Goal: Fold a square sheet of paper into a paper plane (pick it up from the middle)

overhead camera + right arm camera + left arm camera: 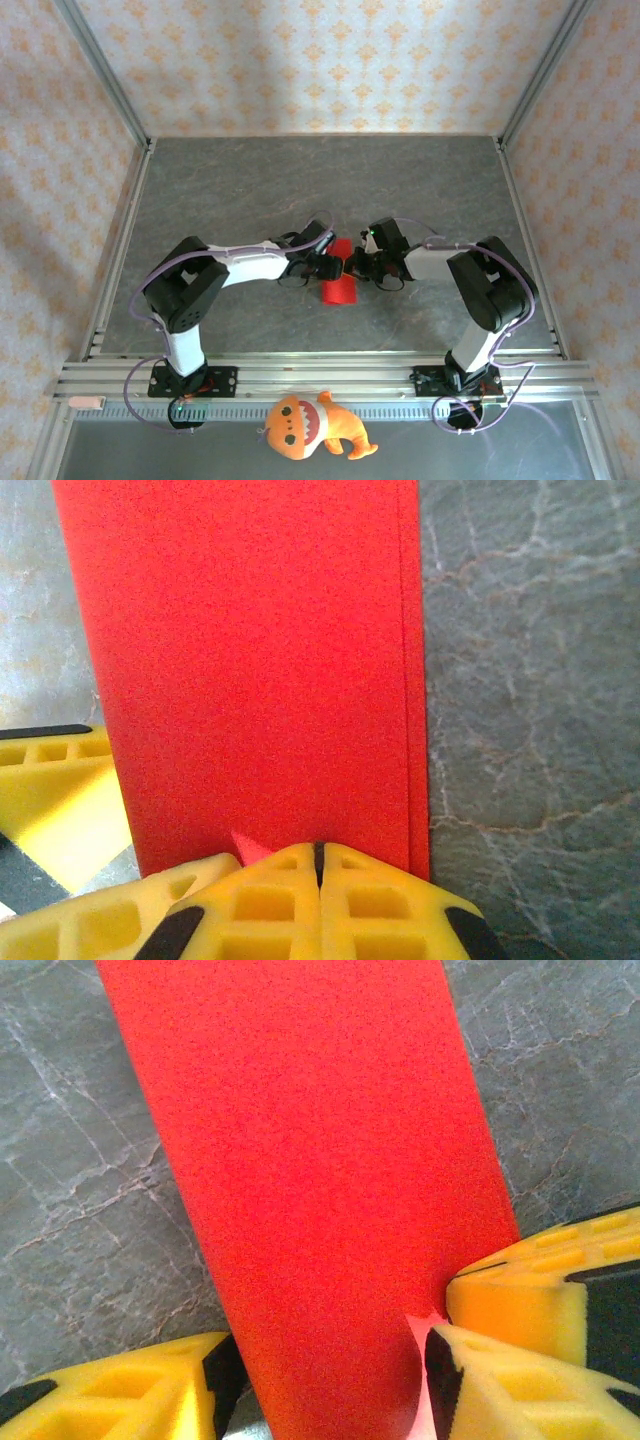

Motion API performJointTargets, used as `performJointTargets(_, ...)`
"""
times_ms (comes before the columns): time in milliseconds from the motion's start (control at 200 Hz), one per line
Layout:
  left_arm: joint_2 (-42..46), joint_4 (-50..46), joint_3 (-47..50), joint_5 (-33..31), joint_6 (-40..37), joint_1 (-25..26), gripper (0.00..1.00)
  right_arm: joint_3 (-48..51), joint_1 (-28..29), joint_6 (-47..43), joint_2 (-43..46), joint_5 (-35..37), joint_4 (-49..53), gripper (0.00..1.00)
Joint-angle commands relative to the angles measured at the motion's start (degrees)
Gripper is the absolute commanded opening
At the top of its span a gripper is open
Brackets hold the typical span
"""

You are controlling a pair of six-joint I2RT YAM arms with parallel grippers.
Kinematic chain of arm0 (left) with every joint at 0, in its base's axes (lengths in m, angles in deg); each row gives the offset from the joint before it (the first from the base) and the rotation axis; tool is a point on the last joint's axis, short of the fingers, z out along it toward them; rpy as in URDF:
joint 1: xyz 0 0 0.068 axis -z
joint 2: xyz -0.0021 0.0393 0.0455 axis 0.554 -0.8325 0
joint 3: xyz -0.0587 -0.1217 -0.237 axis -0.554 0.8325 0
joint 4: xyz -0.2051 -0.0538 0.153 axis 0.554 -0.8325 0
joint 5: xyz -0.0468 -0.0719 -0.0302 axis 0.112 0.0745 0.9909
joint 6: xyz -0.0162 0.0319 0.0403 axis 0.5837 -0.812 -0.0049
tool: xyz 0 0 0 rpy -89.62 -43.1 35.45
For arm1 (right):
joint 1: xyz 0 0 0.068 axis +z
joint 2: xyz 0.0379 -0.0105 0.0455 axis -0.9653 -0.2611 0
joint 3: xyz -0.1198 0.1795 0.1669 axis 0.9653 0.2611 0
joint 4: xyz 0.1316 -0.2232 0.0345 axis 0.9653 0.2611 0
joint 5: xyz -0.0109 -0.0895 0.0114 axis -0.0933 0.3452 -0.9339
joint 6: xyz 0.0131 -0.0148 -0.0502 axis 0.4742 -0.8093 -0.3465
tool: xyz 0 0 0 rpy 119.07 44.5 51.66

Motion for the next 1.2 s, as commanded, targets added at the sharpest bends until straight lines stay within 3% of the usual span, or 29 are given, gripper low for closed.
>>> performJointTargets(0, 1.64, -0.11, 1.72, -3.79, 0.41, -1.79, 0.6, 0.23, 0.1, -2.37, -2.28, 6.09, 7.22, 0.0)
performJointTargets(606, -2.51, 4.76, 2.0, 0.74, 2.35, -1.83, 0.6, 0.91, 0.1, 1.14, -1.34, 2.51, 2.16, 0.0)
performJointTargets(926, -5.07, 1.6, 2.37, -3.04, 2.43, -1.9, 0.52, -0.25, 0.1, 3.12, 2.33, -1.76, -2.65, 0.05)
performJointTargets(1036, -5.13, 1.52, 2.71, -3.33, 2.51, -1.87, 0.51, -2.57, -0.79, 2.46, 6.1, 2.02, 0.5, 0.11)
performJointTargets(1196, -4.97, 1.79, 2.71, -3.53, 2.44, -1.9, 0.5, -0.87, -4.01, 3.34, 9.66, 8.0, 2.04, 0.12)
